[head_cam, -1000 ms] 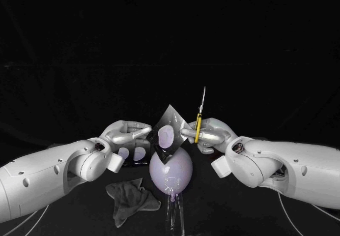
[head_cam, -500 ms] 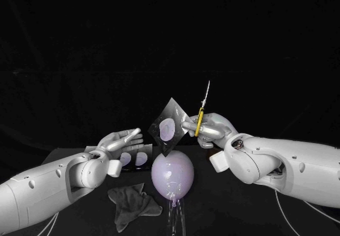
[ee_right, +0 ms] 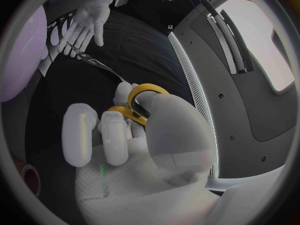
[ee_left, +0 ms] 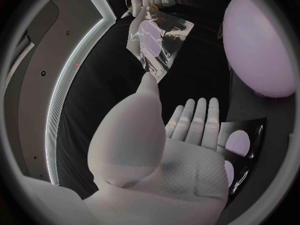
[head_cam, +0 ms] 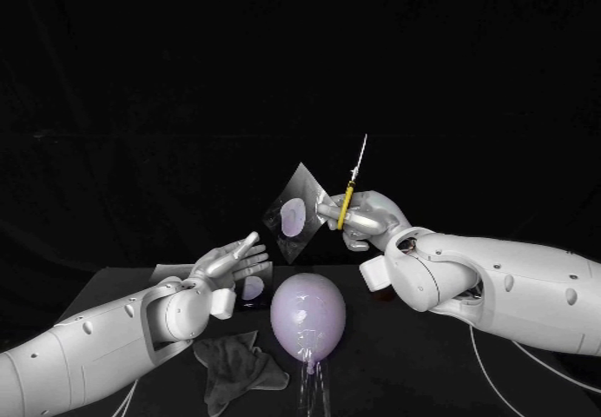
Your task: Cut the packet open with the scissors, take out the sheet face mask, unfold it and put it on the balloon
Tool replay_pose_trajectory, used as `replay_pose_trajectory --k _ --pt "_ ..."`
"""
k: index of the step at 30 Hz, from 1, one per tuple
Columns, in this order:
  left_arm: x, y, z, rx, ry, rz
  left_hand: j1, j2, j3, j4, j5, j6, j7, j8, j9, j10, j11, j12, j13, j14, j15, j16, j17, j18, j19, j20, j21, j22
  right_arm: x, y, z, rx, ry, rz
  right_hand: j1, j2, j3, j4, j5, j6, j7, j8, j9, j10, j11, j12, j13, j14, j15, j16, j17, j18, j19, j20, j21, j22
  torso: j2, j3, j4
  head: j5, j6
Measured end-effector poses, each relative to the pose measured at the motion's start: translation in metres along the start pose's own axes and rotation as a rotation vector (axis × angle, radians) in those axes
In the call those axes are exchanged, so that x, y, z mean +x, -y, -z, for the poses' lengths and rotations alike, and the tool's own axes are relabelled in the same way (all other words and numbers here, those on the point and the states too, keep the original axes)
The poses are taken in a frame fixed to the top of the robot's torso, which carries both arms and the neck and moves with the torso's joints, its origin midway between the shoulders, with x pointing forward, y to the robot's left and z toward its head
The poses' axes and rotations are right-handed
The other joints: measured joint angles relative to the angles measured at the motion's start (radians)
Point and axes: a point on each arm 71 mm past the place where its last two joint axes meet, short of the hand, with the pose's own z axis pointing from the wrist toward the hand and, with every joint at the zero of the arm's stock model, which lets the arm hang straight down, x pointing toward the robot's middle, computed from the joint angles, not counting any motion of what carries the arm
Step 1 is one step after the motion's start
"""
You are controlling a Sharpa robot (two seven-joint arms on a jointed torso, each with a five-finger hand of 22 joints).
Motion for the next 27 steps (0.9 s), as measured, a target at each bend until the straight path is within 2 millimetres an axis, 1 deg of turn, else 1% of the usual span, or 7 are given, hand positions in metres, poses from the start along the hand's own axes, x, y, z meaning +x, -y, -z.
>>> replay_pose_trajectory --k 3,4,7,8,13,22,27 --pt "0.008 -0.001 -0.003 0.006 -0.037 0.045 -0.01 0.01 0.0 0.0 0.0 -0.012 -0.001 0.0 -0.003 -0.006 0.021 0.0 0.0 -0.011 -0.004 -0.006 -0.007 0.0 -0.004 0.0 -0.004 0.0 0.004 0.0 -0.005 -0.003 -0.003 -0.002 0.0 0.0 0.0 0.0 0.0 0.002 -0.002 0.0 0.0 0.0 0.0 0.0 0.0 0.0 0.0 0.0 0.0 0.0 0.0 0.0 0.0 0.0 0.001 0.0 -0.0002 0.004 0.003" --pt "0.009 -0.002 -0.004 0.008 -0.047 0.059 -0.027 0.018 0.0 0.0 0.0 -0.012 -0.002 0.0 0.0 -0.009 0.034 0.0 0.0 -0.011 -0.004 -0.006 -0.007 0.0 0.011 -0.001 -0.004 0.001 0.006 0.0 -0.006 -0.003 -0.003 -0.003 0.0 0.0 0.0 0.0 0.0 0.002 -0.002 0.0 0.0 0.0 0.0 0.0 0.0 0.0 0.0 0.0 0.0 0.0 0.0 0.0 0.0 0.0 0.002 0.0 -0.0002 0.006 0.004" --pt "0.015 -0.002 -0.006 0.014 -0.081 0.103 -0.079 0.024 0.001 0.001 0.0 0.001 0.0 0.008 0.018 -0.011 0.053 0.01 0.0 -0.001 0.007 -0.006 -0.007 0.0 0.04 0.0 -0.004 0.004 0.009 0.0 -0.009 -0.004 -0.006 -0.005 0.0 0.0 0.002 -0.001 0.0 0.002 -0.002 0.0 0.0 0.0 0.0 0.0 0.0 0.0 0.0 0.0 0.0 0.0 0.0 0.0 0.0 0.0 0.002 0.0006 -0.0008 0.007 0.005" --pt "0.017 -0.002 -0.007 0.016 -0.091 0.117 -0.091 0.026 0.003 0.003 0.0 0.001 0.0 0.012 0.022 -0.011 0.053 0.01 0.0 0.002 0.009 -0.006 -0.006 0.0 0.04 0.0 -0.004 0.004 0.01 0.0 -0.01 -0.004 -0.006 -0.006 0.0 0.0 0.002 -0.002 0.0 0.002 -0.002 0.0 0.0 0.0 0.0 0.0 0.0 0.0 0.0 0.0 0.0 0.0 0.0 0.0 0.0 0.0 0.002 0.0007 -0.0008 0.008 0.005" --pt "0.027 -0.003 -0.01 0.023 -0.144 0.179 -0.19 0.071 0.013 0.0 0.0 -0.03 -0.002 0.037 0.033 -0.011 0.053 0.023 0.0 0.065 0.0 0.001 0.006 0.0 0.105 -0.001 0.005 0.008 0.014 -0.001 -0.013 -0.006 -0.01 -0.008 0.0 0.0 0.002 -0.002 0.0 0.002 -0.002 -0.001 0.0 0.0 0.0 0.0 -0.001 0.0 0.0 0.0 0.0 0.0 0.0 0.0 0.0 0.0 0.002 0.0013 -0.0008 0.01 0.003" --pt "0.039 -0.005 -0.014 0.028 -0.197 0.245 -0.226 0.08 0.019 0.0 0.0 -0.041 -0.003 0.062 0.046 -0.006 0.049 0.028 0.0 0.107 -0.004 0.008 0.013 -0.001 0.105 -0.001 0.005 0.007 0.02 -0.002 -0.014 -0.009 -0.022 -0.014 -0.001 0.001 0.004 -0.004 0.0 0.002 -0.002 0.003 0.0 0.0 0.0 0.0 -0.001 0.0 0.0 0.0 -0.001 0.0 0.0 0.0 -0.001 0.001 0.0 0.0028 -0.0014 0.015 0.005" --pt "0.042 -0.005 -0.016 0.031 -0.214 0.271 -0.233 0.088 0.022 -0.003 0.0 -0.044 -0.005 0.082 0.059 0.002 0.047 0.035 0.0 0.125 -0.01 0.013 0.014 -0.001 0.161 -0.001 0.005 0.011 0.027 -0.003 -0.013 -0.013 -0.037 -0.02 -0.001 0.002 0.005 -0.005 0.0 0.001 -0.002 0.003 0.002 0.0 0.0 0.0 -0.001 0.001 0.001 0.002 -0.001 0.0 0.0 0.0 -0.001 0.001 0.0 0.003 -0.0013 0.015 0.008"
